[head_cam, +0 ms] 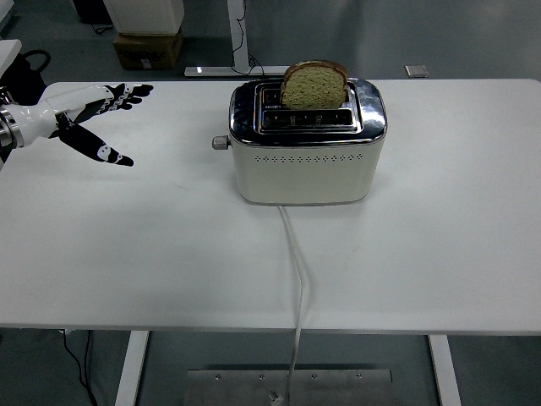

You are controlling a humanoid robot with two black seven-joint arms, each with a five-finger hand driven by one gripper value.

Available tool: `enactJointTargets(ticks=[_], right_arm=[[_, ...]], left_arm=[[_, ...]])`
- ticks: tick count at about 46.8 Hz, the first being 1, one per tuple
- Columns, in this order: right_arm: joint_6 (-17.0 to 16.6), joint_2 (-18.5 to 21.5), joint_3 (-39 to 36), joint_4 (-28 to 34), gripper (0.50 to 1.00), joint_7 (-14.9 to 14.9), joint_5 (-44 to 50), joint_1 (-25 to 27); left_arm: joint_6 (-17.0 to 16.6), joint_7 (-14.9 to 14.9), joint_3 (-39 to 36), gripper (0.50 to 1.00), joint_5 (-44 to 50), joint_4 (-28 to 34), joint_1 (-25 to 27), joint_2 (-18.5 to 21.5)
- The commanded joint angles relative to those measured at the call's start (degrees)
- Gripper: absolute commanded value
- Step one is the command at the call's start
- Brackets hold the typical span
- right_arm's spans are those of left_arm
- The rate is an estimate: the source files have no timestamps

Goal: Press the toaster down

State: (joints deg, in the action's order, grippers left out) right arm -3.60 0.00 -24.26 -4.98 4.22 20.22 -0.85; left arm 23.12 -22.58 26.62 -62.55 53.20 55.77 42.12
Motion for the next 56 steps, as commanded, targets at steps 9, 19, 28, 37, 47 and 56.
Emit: enactJointTargets(ticks=[9,19,28,37,47,56], right_arm=[[0.0,0.0,0.0,0.0,1.0,0.0,-0.1,0.1],[0.0,0.0,0.0,0.1,1.0,0.0,0.0,0.1],[0.0,0.0,0.0,0.0,0.998,0.0,0.0,0.1],[0.0,0.0,0.0,0.0,0.998,0.0,0.0,0.0],[0.0,0.0,0.0,0.0,1.0,0.0,0.0,0.0],[0.0,0.0,0.0,0.0,0.998,0.0,0.0,0.0]], left_arm=[[0.0,0.2,0.0,1.0,-5.6,3.4,0.0,-0.3],[0.0,0.2,-0.1,1.0,-7.4,3.8,-0.2,-0.3],[0.0,0.2,-1.0,1.0,-9.0,3.8,-0.4,-0.9],[-0.1,0.2,-1.0,1.0,-9.0,3.9,-0.8,-2.2],[-0.3,0.2,-1.0,1.0,-9.1,3.8,-1.5,-3.9],[-0.4,0.2,-1.1,1.0,-9.1,3.8,-1.6,-4.6]])
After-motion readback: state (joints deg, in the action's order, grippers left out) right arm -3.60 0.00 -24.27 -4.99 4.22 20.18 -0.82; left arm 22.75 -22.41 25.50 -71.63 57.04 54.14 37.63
